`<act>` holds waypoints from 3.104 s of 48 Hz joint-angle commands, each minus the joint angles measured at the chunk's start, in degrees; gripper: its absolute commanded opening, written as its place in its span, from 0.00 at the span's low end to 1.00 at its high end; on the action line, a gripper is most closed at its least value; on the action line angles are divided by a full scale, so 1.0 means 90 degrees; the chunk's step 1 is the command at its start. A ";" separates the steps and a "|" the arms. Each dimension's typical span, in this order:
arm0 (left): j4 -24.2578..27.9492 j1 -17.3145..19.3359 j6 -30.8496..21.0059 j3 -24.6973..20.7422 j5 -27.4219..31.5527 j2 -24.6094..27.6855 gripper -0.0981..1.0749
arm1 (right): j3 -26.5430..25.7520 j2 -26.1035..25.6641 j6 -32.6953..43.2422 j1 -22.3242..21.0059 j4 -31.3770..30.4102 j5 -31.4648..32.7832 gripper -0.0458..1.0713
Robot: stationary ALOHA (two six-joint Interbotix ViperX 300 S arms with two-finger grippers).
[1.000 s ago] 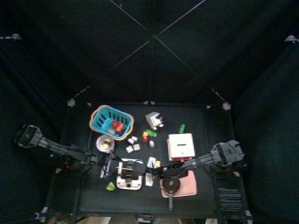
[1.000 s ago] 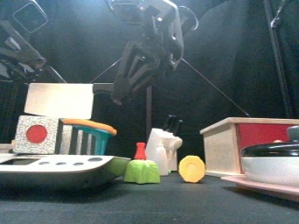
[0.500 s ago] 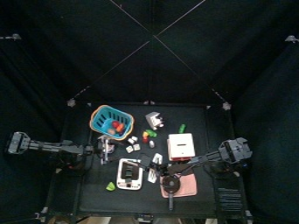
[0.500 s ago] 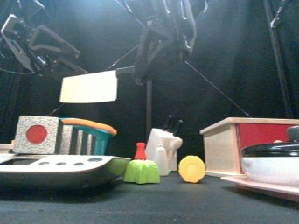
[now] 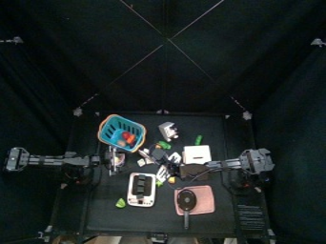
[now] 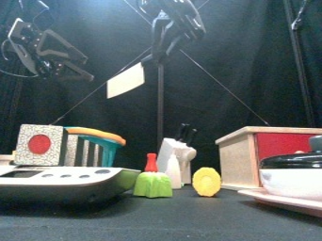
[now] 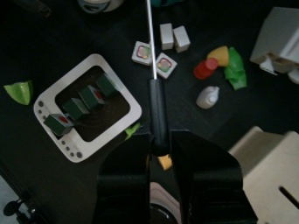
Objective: Grab green sushi piece
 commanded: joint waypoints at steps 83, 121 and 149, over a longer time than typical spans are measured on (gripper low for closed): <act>-0.0381 0.0078 0.0000 0.0273 0.0293 -0.0254 0.96 | -0.0166 -0.0078 -0.2246 -0.3506 0.2695 0.1787 0.39; -0.0381 0.0078 0.0000 0.0293 0.0371 -0.0254 0.96 | -0.0010 -0.0049 -0.2266 -0.3613 0.2676 0.1777 0.39; -0.0381 0.0078 0.0010 0.0293 0.0391 -0.0254 0.96 | -0.0039 0.0137 -0.2275 -0.3672 0.2686 0.1777 0.39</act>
